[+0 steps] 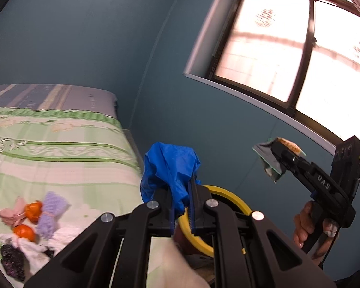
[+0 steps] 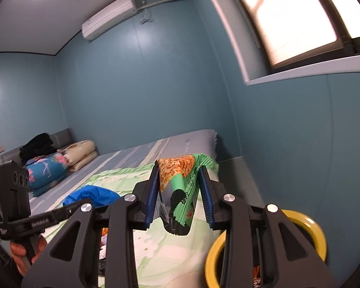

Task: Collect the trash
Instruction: 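Carry the blue bag and green noodle packet over the bin with both tools, then open the left tool and right tool to drop both items into the bin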

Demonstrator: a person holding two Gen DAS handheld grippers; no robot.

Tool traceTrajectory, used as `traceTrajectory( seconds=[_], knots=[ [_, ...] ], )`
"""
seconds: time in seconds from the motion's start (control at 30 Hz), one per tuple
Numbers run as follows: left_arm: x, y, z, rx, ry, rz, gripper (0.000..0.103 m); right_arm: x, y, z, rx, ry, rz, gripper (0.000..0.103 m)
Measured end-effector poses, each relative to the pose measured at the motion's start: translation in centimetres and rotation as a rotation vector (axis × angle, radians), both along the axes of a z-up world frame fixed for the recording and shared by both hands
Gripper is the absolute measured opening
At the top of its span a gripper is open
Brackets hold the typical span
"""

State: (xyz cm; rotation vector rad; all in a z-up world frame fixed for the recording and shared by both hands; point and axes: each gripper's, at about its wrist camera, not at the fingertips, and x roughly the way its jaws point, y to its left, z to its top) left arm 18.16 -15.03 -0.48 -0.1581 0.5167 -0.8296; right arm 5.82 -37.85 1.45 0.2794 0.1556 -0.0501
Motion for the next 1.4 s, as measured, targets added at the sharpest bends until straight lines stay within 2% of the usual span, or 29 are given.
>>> traceTrajectory(
  seconds=[0.33,0.93,1.2,1.4],
  knots=[
    [-0.6,-6.0,-1.1,0.009,0.030,-0.121,0.007,-1.7,-2.2,0.3,-0.001,-0.012,-0.127,0.032],
    [-0.4,-14.8,-6.5,0.108,0.131,-0.232,0.007,-0.5,-7.0,-2.4,0.022,0.107,-0.300,0.033],
    [-0.1,-17.4,-10.2,0.166,0.185,-0.261,0.007,0.7,-9.5,-4.2,0.106,0.168,-0.308,0.033],
    [0.8,-18.2,-11.9,0.177,0.232,-0.271,0.007,1.5,-10.5,-5.3,0.147,0.199,-0.317,0.034]
  ],
)
